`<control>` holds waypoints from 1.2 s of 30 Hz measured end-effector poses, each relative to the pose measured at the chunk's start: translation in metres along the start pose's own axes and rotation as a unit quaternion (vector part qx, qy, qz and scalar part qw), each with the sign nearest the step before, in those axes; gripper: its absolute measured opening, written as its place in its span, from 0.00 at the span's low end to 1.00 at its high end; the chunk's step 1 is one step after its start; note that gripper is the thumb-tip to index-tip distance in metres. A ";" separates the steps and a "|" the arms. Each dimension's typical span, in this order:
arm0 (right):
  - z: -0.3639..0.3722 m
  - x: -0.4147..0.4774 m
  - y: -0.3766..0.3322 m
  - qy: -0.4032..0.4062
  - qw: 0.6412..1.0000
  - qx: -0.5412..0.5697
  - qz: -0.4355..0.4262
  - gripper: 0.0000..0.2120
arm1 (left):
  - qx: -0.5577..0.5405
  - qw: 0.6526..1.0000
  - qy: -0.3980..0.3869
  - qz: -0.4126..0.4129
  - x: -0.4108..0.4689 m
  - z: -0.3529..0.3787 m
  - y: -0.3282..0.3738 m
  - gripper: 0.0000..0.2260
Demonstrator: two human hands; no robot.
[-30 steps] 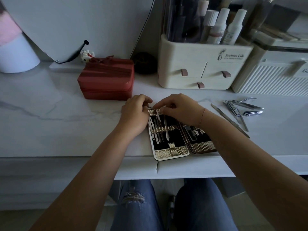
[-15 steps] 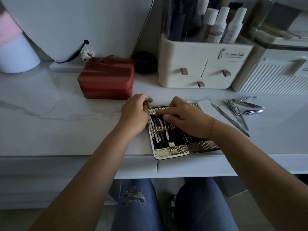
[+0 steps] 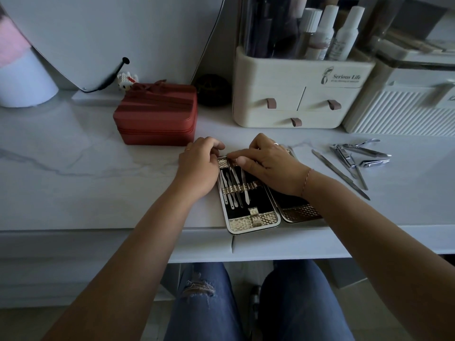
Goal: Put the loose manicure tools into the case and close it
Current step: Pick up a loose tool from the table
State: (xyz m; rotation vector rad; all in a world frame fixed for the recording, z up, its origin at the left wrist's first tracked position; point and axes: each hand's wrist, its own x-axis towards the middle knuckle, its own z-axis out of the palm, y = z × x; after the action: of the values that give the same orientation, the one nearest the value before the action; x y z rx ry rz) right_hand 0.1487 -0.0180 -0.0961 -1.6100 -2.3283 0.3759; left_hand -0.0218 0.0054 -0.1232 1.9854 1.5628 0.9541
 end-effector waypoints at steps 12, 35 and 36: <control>-0.003 -0.009 0.000 -0.011 0.998 -0.048 -0.025 0.17 | 0.002 1.000 -0.001 -0.001 0.000 0.000 0.001 0.15; -0.005 -0.028 0.006 0.035 0.996 0.085 0.003 0.20 | -0.013 1.000 -0.012 0.016 0.000 -0.001 0.002 0.13; -0.004 -0.028 0.006 0.033 0.997 0.069 0.006 0.19 | -0.013 1.000 -0.013 0.019 0.000 -0.001 0.002 0.13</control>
State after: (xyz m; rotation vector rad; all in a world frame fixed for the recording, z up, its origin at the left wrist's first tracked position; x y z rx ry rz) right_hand 0.1648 -0.0421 -0.0972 -1.5473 -2.1943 0.4674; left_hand -0.0210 0.0047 -0.1217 2.0079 1.4973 0.9549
